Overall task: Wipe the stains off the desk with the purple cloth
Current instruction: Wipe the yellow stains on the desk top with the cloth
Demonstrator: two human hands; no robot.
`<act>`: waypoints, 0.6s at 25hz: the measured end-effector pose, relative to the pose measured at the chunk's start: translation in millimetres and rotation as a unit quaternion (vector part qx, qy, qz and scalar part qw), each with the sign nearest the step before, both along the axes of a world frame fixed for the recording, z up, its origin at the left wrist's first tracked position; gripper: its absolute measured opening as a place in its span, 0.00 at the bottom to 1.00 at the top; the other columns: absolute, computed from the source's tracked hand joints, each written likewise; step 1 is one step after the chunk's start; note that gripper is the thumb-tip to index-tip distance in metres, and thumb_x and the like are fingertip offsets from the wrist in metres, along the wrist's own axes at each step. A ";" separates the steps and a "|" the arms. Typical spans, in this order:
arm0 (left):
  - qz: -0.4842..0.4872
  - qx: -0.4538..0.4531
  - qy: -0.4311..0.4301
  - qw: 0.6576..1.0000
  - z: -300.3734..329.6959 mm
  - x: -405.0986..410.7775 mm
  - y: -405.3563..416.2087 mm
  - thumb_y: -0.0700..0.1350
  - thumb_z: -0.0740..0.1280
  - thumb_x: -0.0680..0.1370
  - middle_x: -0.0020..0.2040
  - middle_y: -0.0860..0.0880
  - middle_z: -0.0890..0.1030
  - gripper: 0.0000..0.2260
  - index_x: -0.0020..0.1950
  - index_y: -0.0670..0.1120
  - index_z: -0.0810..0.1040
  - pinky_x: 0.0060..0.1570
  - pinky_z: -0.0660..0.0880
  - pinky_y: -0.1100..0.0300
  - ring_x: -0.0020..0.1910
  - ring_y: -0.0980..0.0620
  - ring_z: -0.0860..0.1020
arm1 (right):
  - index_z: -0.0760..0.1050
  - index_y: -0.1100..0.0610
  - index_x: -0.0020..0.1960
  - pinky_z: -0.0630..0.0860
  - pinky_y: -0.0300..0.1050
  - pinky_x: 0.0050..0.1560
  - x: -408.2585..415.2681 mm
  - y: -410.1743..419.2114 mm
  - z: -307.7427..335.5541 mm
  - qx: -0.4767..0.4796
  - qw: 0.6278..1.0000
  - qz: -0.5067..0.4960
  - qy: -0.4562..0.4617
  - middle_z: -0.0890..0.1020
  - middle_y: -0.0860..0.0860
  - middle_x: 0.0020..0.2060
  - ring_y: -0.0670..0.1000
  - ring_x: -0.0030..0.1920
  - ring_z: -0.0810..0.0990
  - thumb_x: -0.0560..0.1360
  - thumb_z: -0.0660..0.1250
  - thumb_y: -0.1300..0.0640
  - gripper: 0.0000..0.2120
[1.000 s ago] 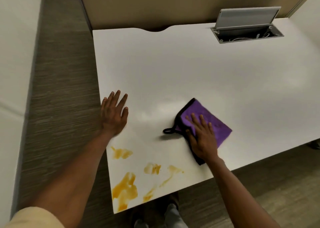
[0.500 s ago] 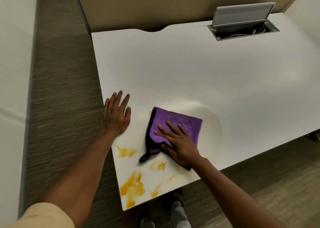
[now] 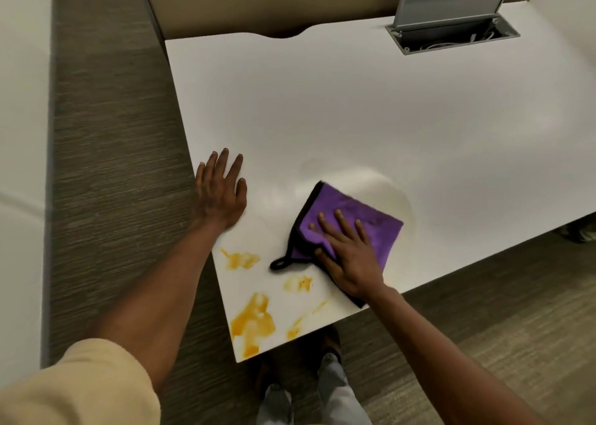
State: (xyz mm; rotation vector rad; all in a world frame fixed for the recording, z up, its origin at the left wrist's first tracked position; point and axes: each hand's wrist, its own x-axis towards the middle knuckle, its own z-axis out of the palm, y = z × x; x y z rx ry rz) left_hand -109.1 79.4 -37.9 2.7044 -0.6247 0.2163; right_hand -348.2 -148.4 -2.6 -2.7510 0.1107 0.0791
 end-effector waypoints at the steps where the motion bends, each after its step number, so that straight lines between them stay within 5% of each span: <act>1: -0.003 0.003 0.005 1.000 0.4 -0.8 0.8 0.53 0.53 0.81 0.80 0.44 0.64 0.26 0.79 0.52 0.65 0.78 0.54 0.42 0.80 0.42 0.59 | 0.58 0.38 0.81 0.41 0.55 0.83 -21.2 6.0 -2.6 0.002 0.999 0.032 -0.003 0.56 0.38 0.82 0.49 0.84 0.48 0.85 0.49 0.36 0.26; 5: -0.006 0.003 0.024 1.000 2.9 -1.9 2.8 0.54 0.52 0.81 0.81 0.45 0.61 0.26 0.80 0.51 0.63 0.79 0.51 0.43 0.81 0.44 0.56 | 0.58 0.34 0.80 0.42 0.50 0.82 -71.7 -22.6 2.0 0.036 0.994 0.096 0.023 0.56 0.35 0.82 0.47 0.84 0.48 0.85 0.52 0.38 0.24; 8: -0.004 0.002 0.022 1.000 3.8 -2.3 1.3 0.53 0.53 0.81 0.81 0.45 0.62 0.26 0.79 0.51 0.64 0.79 0.51 0.42 0.80 0.43 0.57 | 0.61 0.35 0.79 0.44 0.58 0.83 -43.2 -48.0 9.3 0.098 0.994 -0.037 0.036 0.59 0.37 0.81 0.45 0.84 0.47 0.83 0.55 0.41 0.24; 11: 0.000 -0.007 0.023 1.000 4.8 -4.4 -1.2 0.52 0.55 0.81 0.80 0.44 0.63 0.25 0.79 0.50 0.66 0.78 0.51 0.42 0.80 0.43 0.58 | 0.60 0.41 0.81 0.44 0.60 0.82 -6.6 -10.5 9.4 0.055 0.991 -0.119 0.029 0.58 0.39 0.81 0.46 0.84 0.45 0.82 0.51 0.37 0.28; 15: -0.010 0.002 0.039 0.999 9.1 -2.5 2.1 0.53 0.53 0.81 0.81 0.45 0.61 0.26 0.80 0.50 0.64 0.79 0.49 0.43 0.81 0.43 0.56 | 0.60 0.37 0.80 0.39 0.52 0.82 -34.3 50.3 2.1 0.043 0.999 0.027 0.007 0.56 0.37 0.81 0.46 0.84 0.46 0.84 0.52 0.37 0.25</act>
